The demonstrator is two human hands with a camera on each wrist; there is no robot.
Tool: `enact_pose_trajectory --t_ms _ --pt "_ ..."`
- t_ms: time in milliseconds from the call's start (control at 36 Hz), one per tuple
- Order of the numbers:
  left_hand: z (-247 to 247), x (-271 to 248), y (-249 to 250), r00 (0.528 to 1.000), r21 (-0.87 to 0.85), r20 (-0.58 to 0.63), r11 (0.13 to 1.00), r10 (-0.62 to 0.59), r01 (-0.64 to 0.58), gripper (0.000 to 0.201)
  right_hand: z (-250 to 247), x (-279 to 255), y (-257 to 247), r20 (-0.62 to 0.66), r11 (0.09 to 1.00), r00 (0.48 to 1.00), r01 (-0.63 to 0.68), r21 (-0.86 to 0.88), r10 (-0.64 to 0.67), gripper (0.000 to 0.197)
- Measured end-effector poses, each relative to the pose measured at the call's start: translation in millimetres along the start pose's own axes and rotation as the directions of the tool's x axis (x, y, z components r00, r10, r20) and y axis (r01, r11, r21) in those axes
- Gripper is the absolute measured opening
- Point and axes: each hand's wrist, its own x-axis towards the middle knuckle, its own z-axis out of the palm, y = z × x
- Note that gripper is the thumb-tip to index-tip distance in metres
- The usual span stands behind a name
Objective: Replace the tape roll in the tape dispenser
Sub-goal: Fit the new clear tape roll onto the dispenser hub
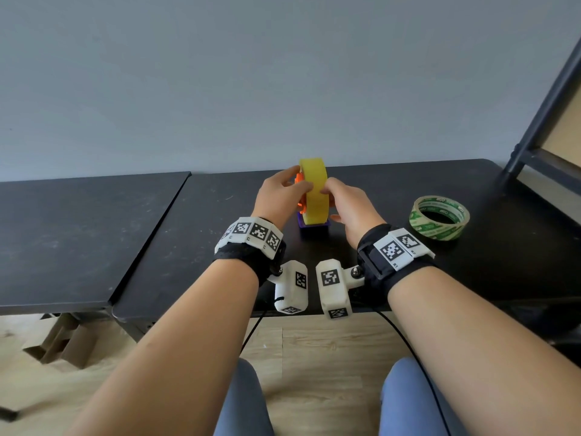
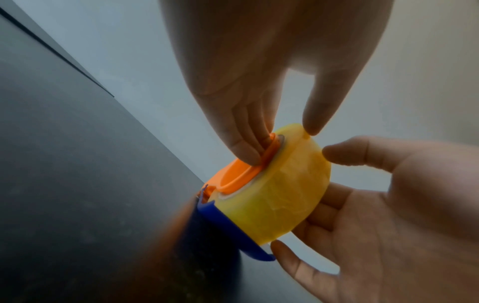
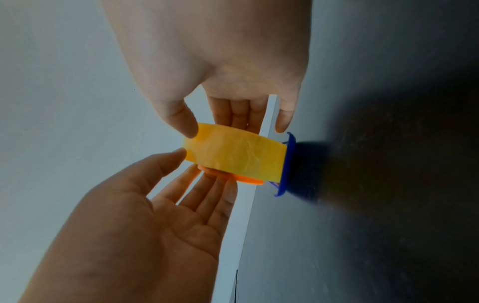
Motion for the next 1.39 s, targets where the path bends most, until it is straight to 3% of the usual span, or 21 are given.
enact_pose_trajectory --t_ms 139,389,500,639,778,972,1111,1194,1305,1389 --pt "0 2 -3 0.999 0.009 -0.029 1.0 0.016 -0.016 0.059 1 -3 -3 -0.012 1.0 1.0 -0.012 0.021 0.012 0.04" --pt "2 9 -3 0.998 0.056 -0.048 0.998 0.041 -0.038 0.053 0 -3 -3 -0.001 1.0 1.0 -0.013 0.016 0.013 0.016" --pt "3 11 -2 0.997 0.086 -0.054 0.995 0.054 -0.049 0.053 0 -1 -2 0.0 1.0 1.0 -0.015 0.007 0.015 0.019" --pt "4 16 -2 0.996 0.101 -0.072 0.994 0.05 -0.043 0.049 -1 0 -1 -0.007 1.0 1.0 -0.018 -0.01 0.018 0.009" --pt "4 20 0 0.994 0.108 -0.098 0.993 0.047 -0.037 0.045 -2 2 -1 0.002 1.0 1.0 -0.016 -0.022 0.017 0.012" --pt "3 24 -1 0.995 0.11 -0.09 0.994 0.029 -0.019 0.047 0 5 1 -0.002 0.999 1.0 -0.011 -0.038 0.011 0.035" --pt "3 22 -6 0.995 0.089 -0.093 0.996 0.036 -0.027 0.047 1 5 1 -0.009 0.999 1.0 -0.01 -0.052 0.01 0.031" --pt "4 19 -6 0.999 0.007 -0.05 1.0 0.009 -0.008 0.036 2 5 2 -0.013 0.999 1.0 -0.005 -0.054 0.004 0.02" --pt "0 17 -6 1.0 -0.046 -0.019 0.999 -0.016 0.015 0.041 2 5 2 -0.014 0.998 1.0 -0.005 -0.055 0.005 0.03" --pt "0 16 -4 1.0 -0.051 -0.013 0.998 -0.019 0.019 0.042 1 5 1 -0.007 0.999 1.0 0.008 -0.048 -0.008 0.023"
